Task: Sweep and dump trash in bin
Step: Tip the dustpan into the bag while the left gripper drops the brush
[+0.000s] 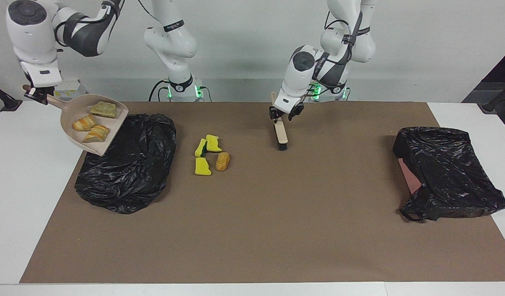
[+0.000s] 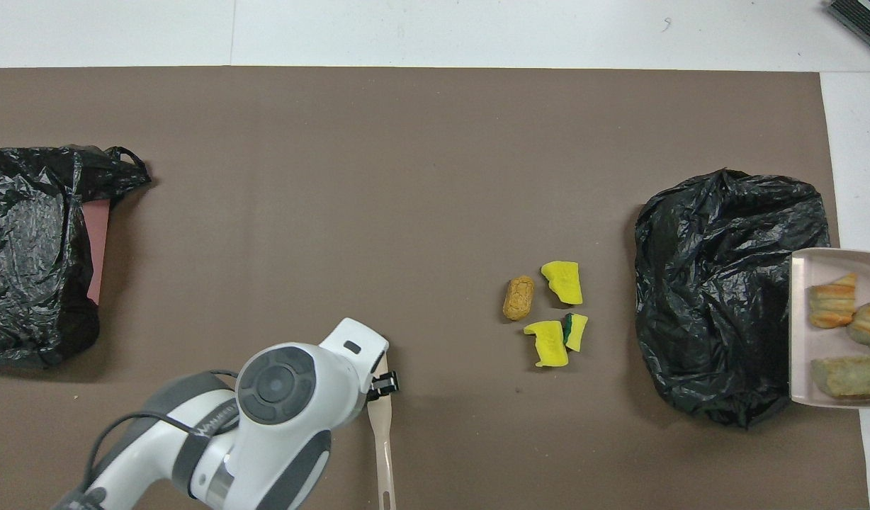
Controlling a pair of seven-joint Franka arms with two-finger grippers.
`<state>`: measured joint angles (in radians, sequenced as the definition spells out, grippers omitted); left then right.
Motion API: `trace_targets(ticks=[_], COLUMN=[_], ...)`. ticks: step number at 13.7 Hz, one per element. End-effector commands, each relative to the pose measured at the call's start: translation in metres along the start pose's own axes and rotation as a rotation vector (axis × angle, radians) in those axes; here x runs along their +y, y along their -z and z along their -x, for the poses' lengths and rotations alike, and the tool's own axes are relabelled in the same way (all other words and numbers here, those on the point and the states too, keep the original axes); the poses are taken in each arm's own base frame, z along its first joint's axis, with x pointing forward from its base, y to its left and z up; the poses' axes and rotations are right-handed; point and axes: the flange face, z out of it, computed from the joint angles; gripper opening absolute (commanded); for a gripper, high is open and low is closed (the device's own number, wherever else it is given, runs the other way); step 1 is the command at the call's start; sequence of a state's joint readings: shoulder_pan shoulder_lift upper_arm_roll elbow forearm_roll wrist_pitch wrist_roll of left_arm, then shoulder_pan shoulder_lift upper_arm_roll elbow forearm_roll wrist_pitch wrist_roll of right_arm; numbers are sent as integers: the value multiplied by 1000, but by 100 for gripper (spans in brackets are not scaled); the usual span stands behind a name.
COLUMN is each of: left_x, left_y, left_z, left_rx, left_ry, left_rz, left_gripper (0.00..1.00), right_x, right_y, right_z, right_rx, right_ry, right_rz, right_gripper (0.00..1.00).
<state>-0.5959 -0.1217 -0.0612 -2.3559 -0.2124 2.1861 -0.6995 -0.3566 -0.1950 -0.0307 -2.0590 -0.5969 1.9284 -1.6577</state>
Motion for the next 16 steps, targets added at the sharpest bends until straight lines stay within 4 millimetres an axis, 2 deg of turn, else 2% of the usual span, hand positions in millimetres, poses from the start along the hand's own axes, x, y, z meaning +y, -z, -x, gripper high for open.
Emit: trace_targets(ticks=[1,2,3,6,10,11,13,14,16], left_x=[-26,-42,-61,-123,-178,-186,-194,-194,-196], left_y=[46,63,75,118,187,205,234,249,277], left_z=[-47,-66,-83,-130,-174,-178,-176,-173,-163], left_rx=[32,40,34,66,47,43,54,54,33], left_ry=[-32,-44,-63,-128,-179,-208,-229,-231,-251], left_rz=[8,16,16,11,-36,-56,-68,-77,-118], left_gripper=[100,100,100,100,100,100,100,100,100], right_x=[3,7,9,13,10,8,-1,-7,-20], right_y=[-9,-6,-1,5,11,11,26,43,70], right_z=[-11,-25,-30,-35,-40,-38,-29,-28,-10], right_rx=[-75,-96,-135,-209,-283,-284,-301,-302,-265], right_ry=[80,120,149,197,181,175,152,132,14], right_rz=[10,21,26,33,22,9,0,-1,-4], right_gripper=[0,0,0,0,0,0,0,0,0])
